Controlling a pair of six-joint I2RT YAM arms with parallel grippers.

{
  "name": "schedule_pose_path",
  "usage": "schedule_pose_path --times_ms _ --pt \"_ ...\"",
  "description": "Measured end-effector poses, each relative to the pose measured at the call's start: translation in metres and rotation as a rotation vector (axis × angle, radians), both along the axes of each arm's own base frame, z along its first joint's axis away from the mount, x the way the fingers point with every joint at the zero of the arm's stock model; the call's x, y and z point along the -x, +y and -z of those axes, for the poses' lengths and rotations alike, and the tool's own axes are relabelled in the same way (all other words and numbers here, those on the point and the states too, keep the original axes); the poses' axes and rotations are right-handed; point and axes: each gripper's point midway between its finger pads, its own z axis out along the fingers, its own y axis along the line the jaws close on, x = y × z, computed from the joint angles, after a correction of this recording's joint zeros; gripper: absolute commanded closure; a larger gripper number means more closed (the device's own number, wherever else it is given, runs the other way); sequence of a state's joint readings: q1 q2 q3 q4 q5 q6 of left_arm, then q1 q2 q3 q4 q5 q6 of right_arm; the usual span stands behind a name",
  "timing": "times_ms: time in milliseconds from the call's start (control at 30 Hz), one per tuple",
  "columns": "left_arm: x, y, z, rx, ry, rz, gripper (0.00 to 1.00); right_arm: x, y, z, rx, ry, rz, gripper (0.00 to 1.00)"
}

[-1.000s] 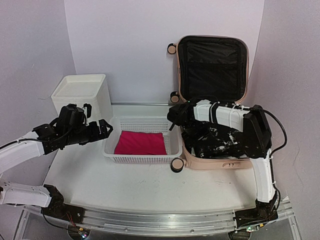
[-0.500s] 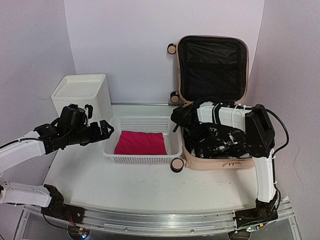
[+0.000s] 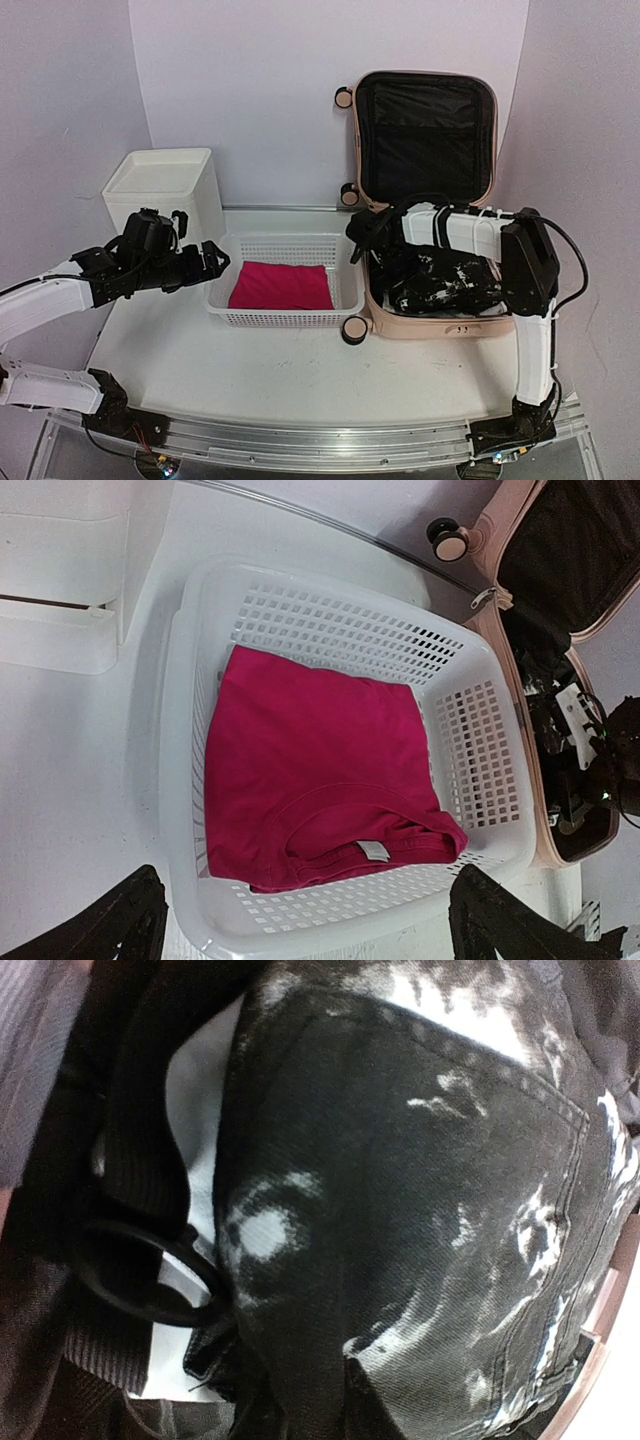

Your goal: Open, take out, and arrange the luggage

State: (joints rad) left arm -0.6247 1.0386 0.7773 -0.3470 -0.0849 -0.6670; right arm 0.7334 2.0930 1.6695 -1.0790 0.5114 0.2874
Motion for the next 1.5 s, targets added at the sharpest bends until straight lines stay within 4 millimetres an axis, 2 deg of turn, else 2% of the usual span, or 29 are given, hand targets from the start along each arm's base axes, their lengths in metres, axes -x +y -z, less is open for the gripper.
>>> schedule_pose_path --times_ms 67,367,700,833,1000,1233,1333,1500 --pt "0.0 -0.001 0.003 0.002 0.011 0.0 0.01 0.0 -0.001 -0.002 -0.016 -0.004 -0.001 1.0" --pt "-0.001 -0.003 0.012 -0.002 0.043 -0.004 0.01 0.001 -0.004 -0.015 -0.164 0.009 0.001 1.0" --pt "-0.004 -0.005 0.029 -0.031 0.085 -0.007 0.01 0.002 -0.019 -0.052 -0.529 0.042 0.06 1.0" --pt "-0.006 -0.003 0.037 -0.052 0.103 -0.021 0.01 0.003 -0.02 -0.058 -0.658 0.075 0.084 1.0" --pt "-0.008 -0.003 0.054 -0.09 0.15 -0.033 0.07 0.002 -0.02 -0.065 -0.777 0.106 0.123 1.0" --pt "-0.01 -0.009 0.078 -0.125 0.222 -0.013 0.11 0.004 -0.019 -0.087 -0.873 0.093 0.147 1.0" --pt "-0.011 -0.011 0.085 -0.137 0.247 -0.007 0.13 0.007 -0.013 -0.096 -0.916 0.1 0.144 1.0" --pt "-0.011 -0.015 0.093 -0.14 0.275 0.003 0.21 0.009 -0.001 -0.107 -0.992 0.127 0.135 1.0"
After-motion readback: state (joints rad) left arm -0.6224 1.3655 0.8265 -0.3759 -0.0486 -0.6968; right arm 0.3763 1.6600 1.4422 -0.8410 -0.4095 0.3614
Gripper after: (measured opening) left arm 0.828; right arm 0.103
